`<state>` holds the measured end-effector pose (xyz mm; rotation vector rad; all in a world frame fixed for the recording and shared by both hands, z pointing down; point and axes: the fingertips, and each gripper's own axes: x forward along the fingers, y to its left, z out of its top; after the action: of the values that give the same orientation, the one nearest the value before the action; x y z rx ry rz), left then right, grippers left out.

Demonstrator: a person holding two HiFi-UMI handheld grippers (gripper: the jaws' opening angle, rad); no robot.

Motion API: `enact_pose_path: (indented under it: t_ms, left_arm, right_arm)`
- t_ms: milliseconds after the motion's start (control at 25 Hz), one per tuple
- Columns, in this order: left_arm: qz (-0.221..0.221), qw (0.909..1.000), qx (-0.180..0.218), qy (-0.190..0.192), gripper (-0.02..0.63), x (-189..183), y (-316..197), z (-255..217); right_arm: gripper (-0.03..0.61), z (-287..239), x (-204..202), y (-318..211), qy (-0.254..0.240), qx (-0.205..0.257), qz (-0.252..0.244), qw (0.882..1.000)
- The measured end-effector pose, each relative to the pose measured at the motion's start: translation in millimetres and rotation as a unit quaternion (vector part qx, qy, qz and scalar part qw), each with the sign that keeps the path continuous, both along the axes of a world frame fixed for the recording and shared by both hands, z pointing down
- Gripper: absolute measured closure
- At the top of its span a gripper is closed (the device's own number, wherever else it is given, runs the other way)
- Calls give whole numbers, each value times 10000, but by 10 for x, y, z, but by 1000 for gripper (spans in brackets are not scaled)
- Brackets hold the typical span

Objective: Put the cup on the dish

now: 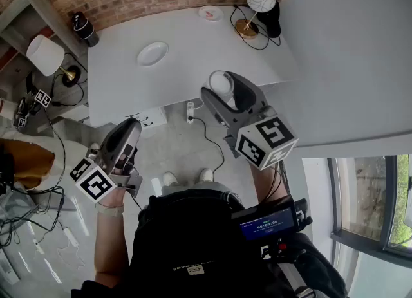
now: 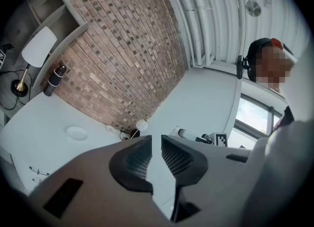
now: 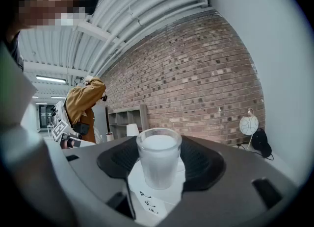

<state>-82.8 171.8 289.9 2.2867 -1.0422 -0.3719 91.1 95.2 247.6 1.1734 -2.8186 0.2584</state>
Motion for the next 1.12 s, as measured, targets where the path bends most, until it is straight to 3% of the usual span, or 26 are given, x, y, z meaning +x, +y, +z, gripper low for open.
enact_pose_path:
  t_ms: [400, 1120]
  left_arm:
    - [-94, 9998, 172, -72, 552, 189, -108, -147]
    - [-45, 10000, 58, -44, 552, 281, -150, -86]
  right_arm:
    - [316, -48, 263, -21, -186, 40, 7, 9998]
    - [316, -16, 389, -82, -297, -20, 116, 9995]
